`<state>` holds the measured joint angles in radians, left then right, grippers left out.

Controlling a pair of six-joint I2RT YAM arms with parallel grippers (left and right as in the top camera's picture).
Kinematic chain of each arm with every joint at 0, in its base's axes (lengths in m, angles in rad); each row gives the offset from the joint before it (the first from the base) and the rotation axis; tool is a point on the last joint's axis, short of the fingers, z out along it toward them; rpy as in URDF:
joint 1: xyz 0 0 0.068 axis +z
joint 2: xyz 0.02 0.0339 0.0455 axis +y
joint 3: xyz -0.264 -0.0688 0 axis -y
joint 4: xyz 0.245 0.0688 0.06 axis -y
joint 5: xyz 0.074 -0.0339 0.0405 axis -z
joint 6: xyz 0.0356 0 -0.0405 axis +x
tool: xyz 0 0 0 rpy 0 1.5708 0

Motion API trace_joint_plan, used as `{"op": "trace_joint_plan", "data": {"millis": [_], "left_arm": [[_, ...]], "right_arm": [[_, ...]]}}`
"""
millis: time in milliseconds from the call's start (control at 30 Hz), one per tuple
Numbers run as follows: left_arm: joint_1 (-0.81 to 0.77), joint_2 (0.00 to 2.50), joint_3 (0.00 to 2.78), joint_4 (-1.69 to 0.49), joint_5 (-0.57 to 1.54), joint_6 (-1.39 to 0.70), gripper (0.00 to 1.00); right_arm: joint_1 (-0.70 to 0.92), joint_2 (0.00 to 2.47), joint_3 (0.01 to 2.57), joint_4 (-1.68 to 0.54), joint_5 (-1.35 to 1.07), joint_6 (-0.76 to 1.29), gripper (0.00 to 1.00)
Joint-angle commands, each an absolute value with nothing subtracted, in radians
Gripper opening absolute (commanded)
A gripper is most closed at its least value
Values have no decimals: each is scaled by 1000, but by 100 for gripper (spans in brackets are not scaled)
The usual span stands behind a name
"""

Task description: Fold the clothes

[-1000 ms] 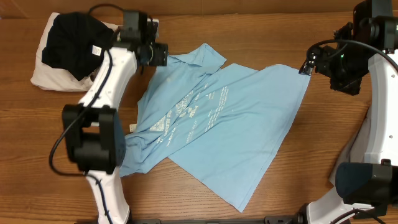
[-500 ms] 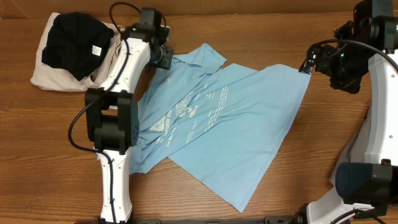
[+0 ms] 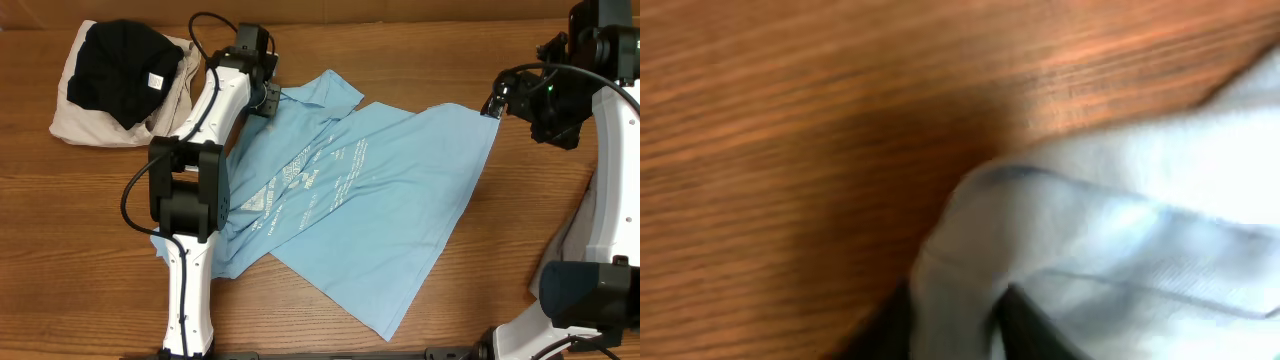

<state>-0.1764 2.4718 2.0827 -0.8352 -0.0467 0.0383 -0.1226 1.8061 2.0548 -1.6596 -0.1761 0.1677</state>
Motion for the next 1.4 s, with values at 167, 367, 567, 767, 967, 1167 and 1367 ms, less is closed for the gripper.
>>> {"op": "trace_joint_plan", "data": {"millis": [167,367,567,767,967,1167,1367], "left_arm": [[-165,2502,2242,-828,-117,-7,4],[-135,2502,2465,-789,-188,-7,4],[-108,2502,2482,-707,-248,-1,31],[-71,2500,2500,-759,-246,-11,100],[-38,2461,2662,-1007,-196,-60,100],[-33,2360,2888,-1336,-28,-59,100],[-48,2254,2963,-1576,55,-60,100]], "right_arm": [[-117,1779,2048,-1643,-173,159,96],[-117,1781,1996,-1615,-173,159,96],[-117,1781,1929,-1563,-174,159,96],[-117,1781,1916,-1519,-175,162,96],[-117,1772,1918,-1523,-175,188,96],[-117,1673,1927,-1560,-175,214,97],[-117,1542,1926,-1589,-174,317,100]]}}
